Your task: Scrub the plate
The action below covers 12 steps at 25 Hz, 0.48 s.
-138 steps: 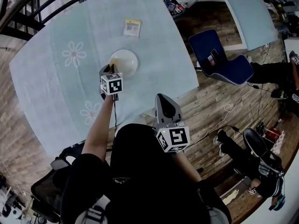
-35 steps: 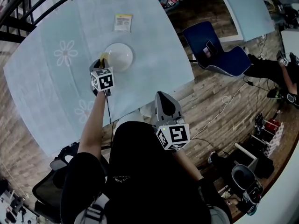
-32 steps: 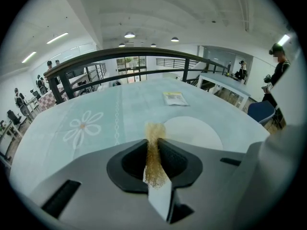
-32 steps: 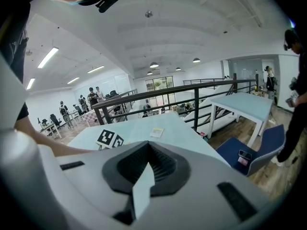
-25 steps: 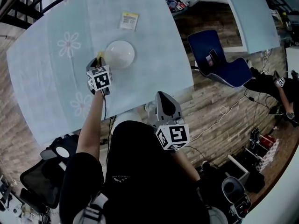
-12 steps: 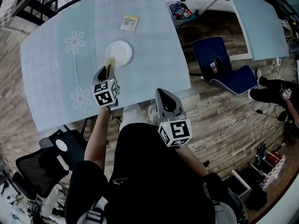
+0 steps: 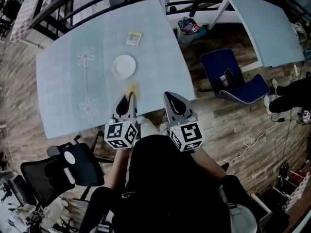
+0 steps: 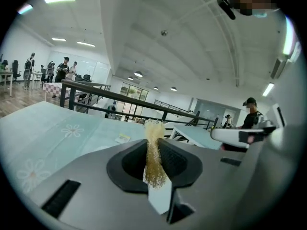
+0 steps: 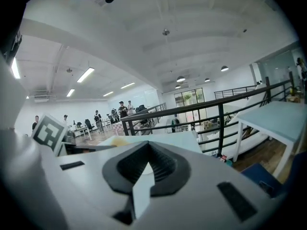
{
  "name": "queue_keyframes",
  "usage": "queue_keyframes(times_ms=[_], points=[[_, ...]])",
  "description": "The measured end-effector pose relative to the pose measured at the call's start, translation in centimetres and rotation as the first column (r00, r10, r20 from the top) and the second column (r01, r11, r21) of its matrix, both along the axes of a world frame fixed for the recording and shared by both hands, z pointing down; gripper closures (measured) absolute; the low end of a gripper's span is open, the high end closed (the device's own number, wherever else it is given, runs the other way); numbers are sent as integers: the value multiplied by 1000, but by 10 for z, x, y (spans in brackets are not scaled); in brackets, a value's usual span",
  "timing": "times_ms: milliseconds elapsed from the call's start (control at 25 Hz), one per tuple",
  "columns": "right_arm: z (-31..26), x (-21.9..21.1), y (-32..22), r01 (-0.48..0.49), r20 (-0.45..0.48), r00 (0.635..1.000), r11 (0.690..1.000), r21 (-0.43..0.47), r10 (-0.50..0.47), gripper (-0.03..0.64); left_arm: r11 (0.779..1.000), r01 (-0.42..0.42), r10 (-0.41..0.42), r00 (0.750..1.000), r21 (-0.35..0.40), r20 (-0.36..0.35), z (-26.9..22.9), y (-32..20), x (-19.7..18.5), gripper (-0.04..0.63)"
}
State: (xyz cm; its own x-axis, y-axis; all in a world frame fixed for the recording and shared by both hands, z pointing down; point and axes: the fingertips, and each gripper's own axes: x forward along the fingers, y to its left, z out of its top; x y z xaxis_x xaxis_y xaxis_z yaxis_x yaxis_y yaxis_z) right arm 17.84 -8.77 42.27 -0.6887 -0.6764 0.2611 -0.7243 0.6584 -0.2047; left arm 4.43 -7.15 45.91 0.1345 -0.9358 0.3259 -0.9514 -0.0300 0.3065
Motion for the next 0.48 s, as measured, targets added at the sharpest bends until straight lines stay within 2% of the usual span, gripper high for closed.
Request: queue_keyframes(times_ms=[120,280,480], points=[[-15,14,-2,11,16,1000,1000,12,-11,615,999,27,-26,999,40,-27,-25,23,21,528],[-31,11,10,66,23,997,997,32,-67,615,993,58,-54,998,108,-35,-59,46,38,528],[-46,3,34,107,40,993,988,109,-112,615,977,50,-54,998,206,13,-89,62,57,528]])
